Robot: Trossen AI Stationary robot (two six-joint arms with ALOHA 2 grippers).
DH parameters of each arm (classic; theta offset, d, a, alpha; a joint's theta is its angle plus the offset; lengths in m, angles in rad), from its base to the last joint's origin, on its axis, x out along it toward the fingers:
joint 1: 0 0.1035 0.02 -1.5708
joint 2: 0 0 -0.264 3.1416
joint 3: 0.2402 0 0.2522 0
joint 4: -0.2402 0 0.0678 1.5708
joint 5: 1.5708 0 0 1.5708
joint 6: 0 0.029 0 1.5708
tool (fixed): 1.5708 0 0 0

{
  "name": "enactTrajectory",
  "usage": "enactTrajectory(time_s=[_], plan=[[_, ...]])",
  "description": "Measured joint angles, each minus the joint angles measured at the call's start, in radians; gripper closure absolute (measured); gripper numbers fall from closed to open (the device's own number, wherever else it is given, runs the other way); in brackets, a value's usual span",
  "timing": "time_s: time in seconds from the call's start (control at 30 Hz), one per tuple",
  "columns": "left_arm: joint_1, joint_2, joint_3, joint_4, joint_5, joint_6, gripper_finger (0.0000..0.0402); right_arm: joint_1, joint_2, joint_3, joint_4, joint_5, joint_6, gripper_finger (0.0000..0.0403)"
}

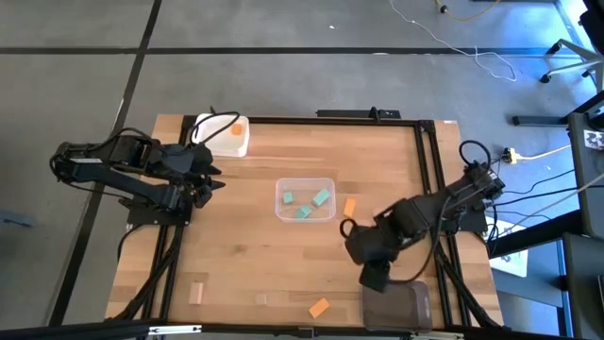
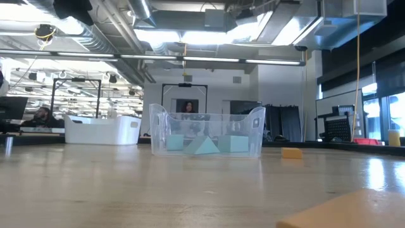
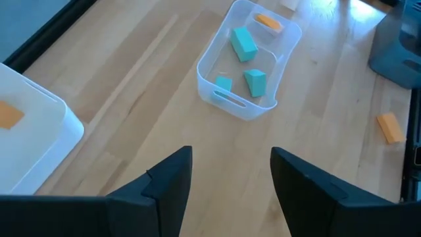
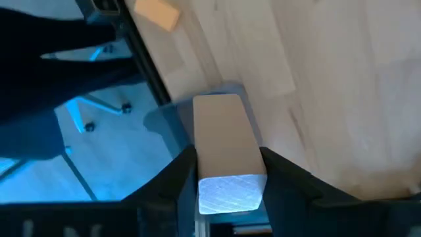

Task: Sort & place blocks by color
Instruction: Put the top brown block into the black bin

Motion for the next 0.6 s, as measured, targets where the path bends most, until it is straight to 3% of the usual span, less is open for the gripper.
enactTrajectory(time_s=[0.33,0.6], plan=[[0.000,0.000,0.000,0.000,0.000,-0.017,0.0204,0.107,0.089,0.000,0.005,-0.050,0.095,0.0269],[0.000,0.000,0.000,0.001,0.000,-0.018,0.0204,0.137,0.211,-0.001,0.013,-0.078,0.069,0.0268]])
